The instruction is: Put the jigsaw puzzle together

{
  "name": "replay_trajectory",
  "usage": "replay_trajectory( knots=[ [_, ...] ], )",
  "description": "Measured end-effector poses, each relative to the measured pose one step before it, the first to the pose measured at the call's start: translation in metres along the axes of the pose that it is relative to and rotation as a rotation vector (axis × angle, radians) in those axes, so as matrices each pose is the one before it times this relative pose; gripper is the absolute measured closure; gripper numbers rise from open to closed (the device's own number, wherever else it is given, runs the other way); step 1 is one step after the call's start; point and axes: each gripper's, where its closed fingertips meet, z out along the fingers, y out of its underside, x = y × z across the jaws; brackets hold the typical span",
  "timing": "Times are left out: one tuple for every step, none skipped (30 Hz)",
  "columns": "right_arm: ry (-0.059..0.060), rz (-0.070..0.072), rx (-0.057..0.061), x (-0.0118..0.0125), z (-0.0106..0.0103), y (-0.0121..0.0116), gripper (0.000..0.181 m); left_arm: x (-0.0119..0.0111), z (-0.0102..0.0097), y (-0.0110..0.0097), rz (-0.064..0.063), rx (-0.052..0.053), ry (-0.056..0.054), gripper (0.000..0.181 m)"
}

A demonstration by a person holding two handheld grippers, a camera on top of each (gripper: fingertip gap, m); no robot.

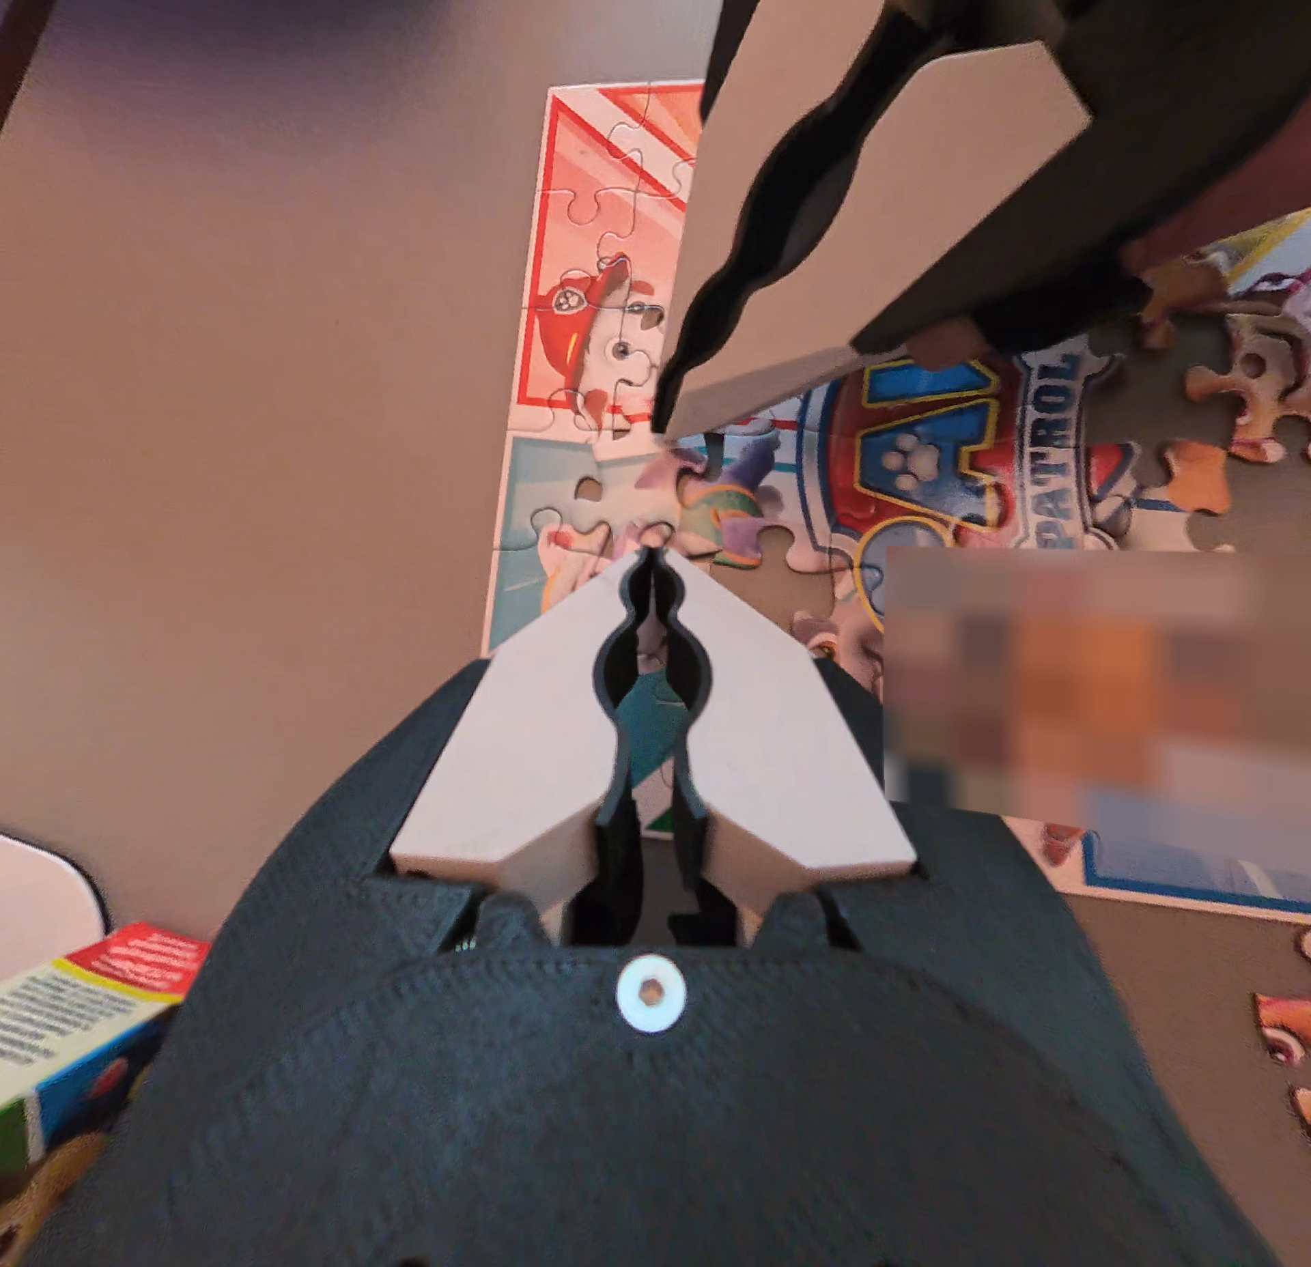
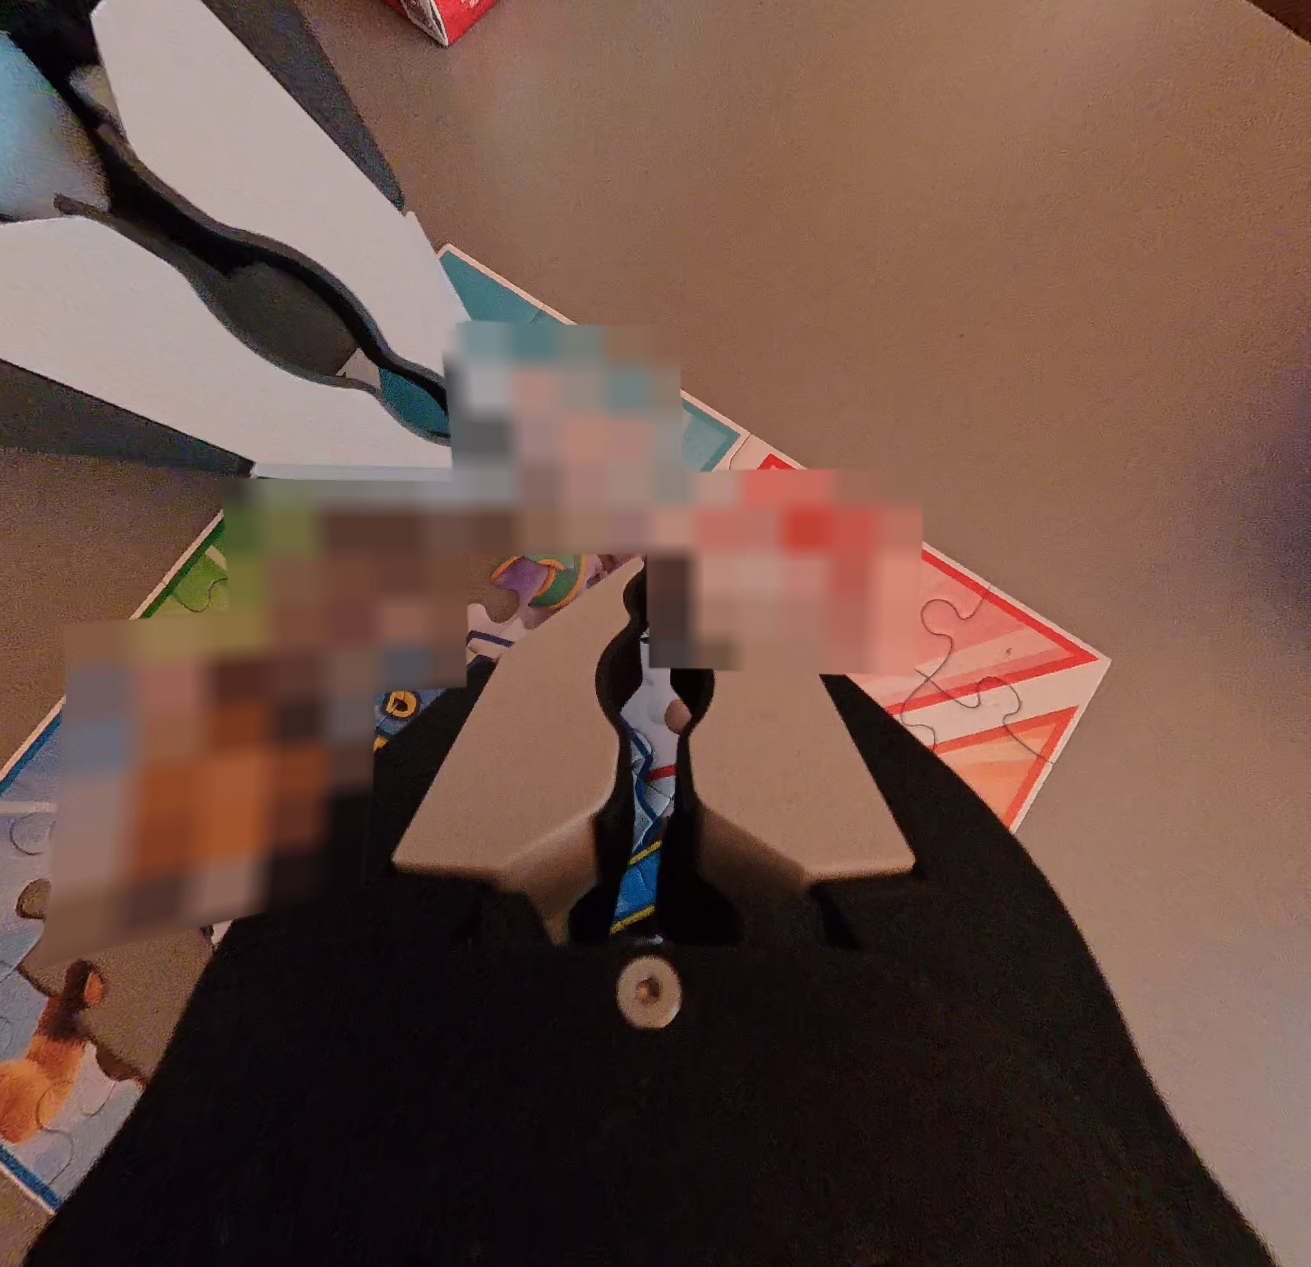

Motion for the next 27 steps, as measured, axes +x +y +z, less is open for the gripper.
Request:
replay_trajectory(
  knots=[
    [-0.0027,0.0025,0.0047,-0.00043,-0.00048,0.00050,0.181,0.00030,0.00306,-0.00009,0.0125,-0.0102,0.0046,0.181],
    [0.0013,0.0030,0.0048,-0.00010,-0.00034,0.00035,0.181,0.00055,0.00288,-0.00228,0.0020,0.0070,0.0076,0.181],
    [0.0012,0.0047,0.0044,-0.00013,-0.00031,0.00018,0.181,-0.00153,0.00299,-0.00058,-0.0021,-0.0036,-0.0047,0.181],
    [-0.0028,0.0037,0.0011,-0.00094,-0.00019,0.00028,0.181,-0.00147,0.00186,-0.00230,0.0051,0.0082,-0.0091,0.181],
    [-0.0034,-0.0042,-0.0017,-0.00138,-0.00032,0.00036,0.181,-0.00093,0.00103,-0.00092,0.0095,-0.0019,-0.0049,0.181],
    [0.0003,-0.0052,-0.0006,-0.00089,-0.00024,0.00021,0.181,-0.00089,0.00045,-0.00012,0.0134,-0.0066,-0.0020,0.181],
    [0.0003,-0.0035,-0.0011,-0.00072,-0.00021,0.00034,0.181,-0.00170,0.00070,-0.00012,0.0080,-0.0059,-0.0044,0.181],
    [0.0006,-0.0042,-0.0019,-0.00042,-0.00027,0.00029,0.181,-0.00101,0.00098,-0.00035,0.0073,-0.0021,-0.0002,0.181],
    [-0.0001,-0.0013,-0.0019,-0.00032,-0.00021,0.00021,0.181,0.00022,-0.00008,0.00022,0.0054,-0.0049,0.0051,0.181],
    [-0.0041,-0.0010,-0.0020,-0.00070,-0.00021,0.00022,0.181,0.00091,-0.00070,0.00071,0.0022,-0.0054,0.0045,0.181],
    [-0.0080,-0.0035,-0.0021,-0.00138,-0.00008,0.00009,0.181,0.00077,-0.00068,0.00084,0.0067,-0.0015,0.0013,0.181],
    [-0.0108,-0.0018,-0.0027,-0.00149,-0.00007,-0.00006,0.181,0.00107,-0.00093,0.00087,-0.0006,0.0011,0.0085,0.181],
    [-0.0082,-0.0004,-0.0015,-0.00092,0.00022,-0.00031,0.181,0.00098,-0.00094,0.00088,-0.0122,-0.0008,0.0147,0.181],
    [-0.0027,-0.0027,-0.0013,-0.00048,0.00033,-0.00025,0.181,0.00068,-0.00062,0.00058,-0.0086,0.0000,0.0097,0.181],
    [0.0025,-0.0076,-0.0024,-0.00021,0.00007,-0.00015,0.181,0.00033,-0.00045,0.00051,0.0058,-0.0016,-0.0003,0.181],
    [0.0009,-0.0105,-0.0016,-0.00082,0.00015,-0.00013,0.181,0.00054,-0.00067,0.00066,0.0191,-0.0055,-0.0069,0.181],
    [-0.0001,-0.0076,-0.0010,-0.00087,0.00012,-0.00016,0.181,0.00053,-0.00065,0.00037,0.0158,-0.0046,-0.0081,0.181],
    [0.0007,-0.0027,-0.0019,-0.00001,-0.00013,-0.00002,0.181,0.00149,-0.00038,-0.00020,0.0035,0.0013,0.0043,0.181],
    [-0.0038,0.0004,-0.0006,-0.00026,-0.00035,-0.00004,0.181,0.00219,-0.00087,0.00022,-0.0053,0.0014,0.0177,0.181],
    [-0.0079,0.0011,0.0041,-0.00092,-0.00059,-0.00081,0.181,0.00163,-0.00170,0.00101,-0.0040,-0.0026,0.0147,0.181],
    [-0.0006,0.0023,0.0073,0.00002,-0.00035,-0.00099,0.181,-0.00109,-0.00200,0.00128,0.0083,-0.0070,-0.0097,0.181],
    [-0.0015,-0.0020,-0.0015,-0.00033,0.00054,-0.00002,0.181,0.00013,-0.00118,0.00177,0.0097,-0.0107,-0.0027,0.181],
    [-0.0047,-0.0067,-0.0101,-0.00118,0.00131,0.00118,0.181,-0.00018,0.00040,0.00117,0.0004,-0.0077,-0.0004,0.181],
    [-0.0020,-0.0079,-0.0075,-0.00122,0.00131,0.00073,0.181,-0.00033,0.00125,-0.00115,-0.0050,0.0071,0.0012,0.181],
    [0.0036,-0.0063,0.0004,-0.00040,0.00056,-0.00090,0.181,0.00032,0.00113,-0.00170,-0.0060,0.0119,0.0055,0.181],
    [0.0042,-0.0074,-0.0068,-0.00033,0.00004,-0.00020,0.181,0.00017,0.00037,-0.00049,-0.0032,0.0033,0.0046,0.181],
    [0.0036,-0.0085,-0.0031,-0.00026,-0.00036,-0.00075,0.181,-0.00018,-0.00007,0.00023,0.0025,-0.0025,0.0008,0.181]
  ],
)
